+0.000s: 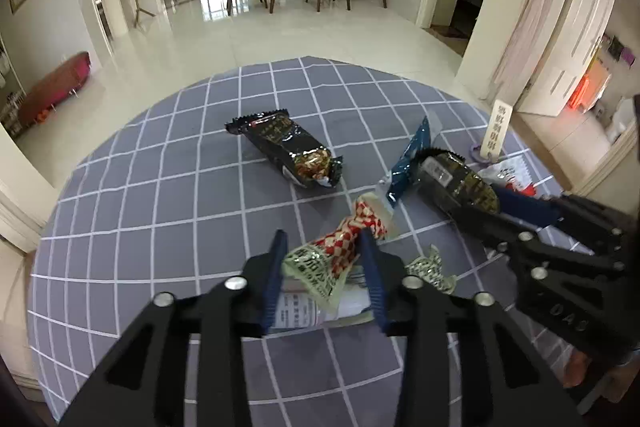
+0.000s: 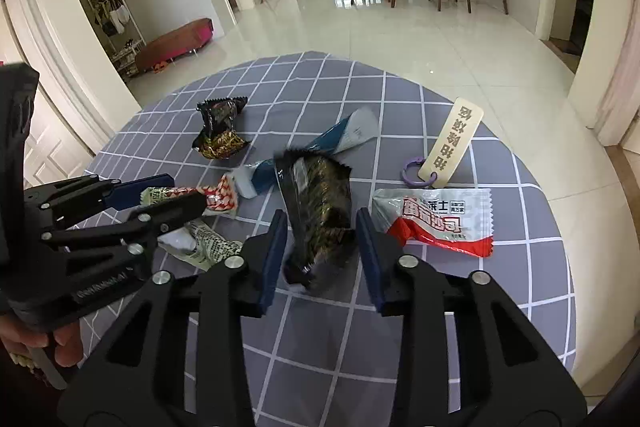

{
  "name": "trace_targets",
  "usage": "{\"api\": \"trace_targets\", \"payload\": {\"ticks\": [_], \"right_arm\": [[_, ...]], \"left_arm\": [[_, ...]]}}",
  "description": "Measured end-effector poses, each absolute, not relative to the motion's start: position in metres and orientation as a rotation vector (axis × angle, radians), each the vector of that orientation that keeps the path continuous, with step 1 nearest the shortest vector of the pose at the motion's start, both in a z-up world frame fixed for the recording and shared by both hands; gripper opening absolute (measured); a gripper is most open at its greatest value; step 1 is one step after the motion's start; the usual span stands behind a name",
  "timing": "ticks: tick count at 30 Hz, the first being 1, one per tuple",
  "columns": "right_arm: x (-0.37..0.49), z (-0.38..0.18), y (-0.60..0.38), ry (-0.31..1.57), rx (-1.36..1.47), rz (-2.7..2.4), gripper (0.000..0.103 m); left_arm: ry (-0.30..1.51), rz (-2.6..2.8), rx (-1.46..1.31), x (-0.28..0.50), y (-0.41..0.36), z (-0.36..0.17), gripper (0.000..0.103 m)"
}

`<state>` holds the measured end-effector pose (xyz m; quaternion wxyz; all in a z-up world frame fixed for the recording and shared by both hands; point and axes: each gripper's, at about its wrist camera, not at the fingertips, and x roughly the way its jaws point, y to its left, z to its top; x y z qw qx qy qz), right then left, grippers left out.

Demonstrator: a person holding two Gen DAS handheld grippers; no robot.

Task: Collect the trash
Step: 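Grasp the red-white wrapper with the left tool while the right tool grasps the dark snack bag, then carry both wrappers over the blue bucket and open both tools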

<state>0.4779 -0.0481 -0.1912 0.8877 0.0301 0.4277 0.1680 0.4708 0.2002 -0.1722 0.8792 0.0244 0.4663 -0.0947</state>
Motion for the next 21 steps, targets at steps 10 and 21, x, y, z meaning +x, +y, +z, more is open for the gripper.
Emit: {"api": "trace_targets", "payload": {"ticks": [10,21], "right_arm": [[0.458,-0.183,-0.049,0.867,0.075,0.384,0.016],[0.395,-0.131,-0.078,0.776,0.187,0.470,0.015]], "left_arm": [[0.920,-0.205,0.005,0.449,0.203,-0.161,0.009],[0.802,-0.210,-0.029,0.382,0.189,-0.111,0.009]]}}
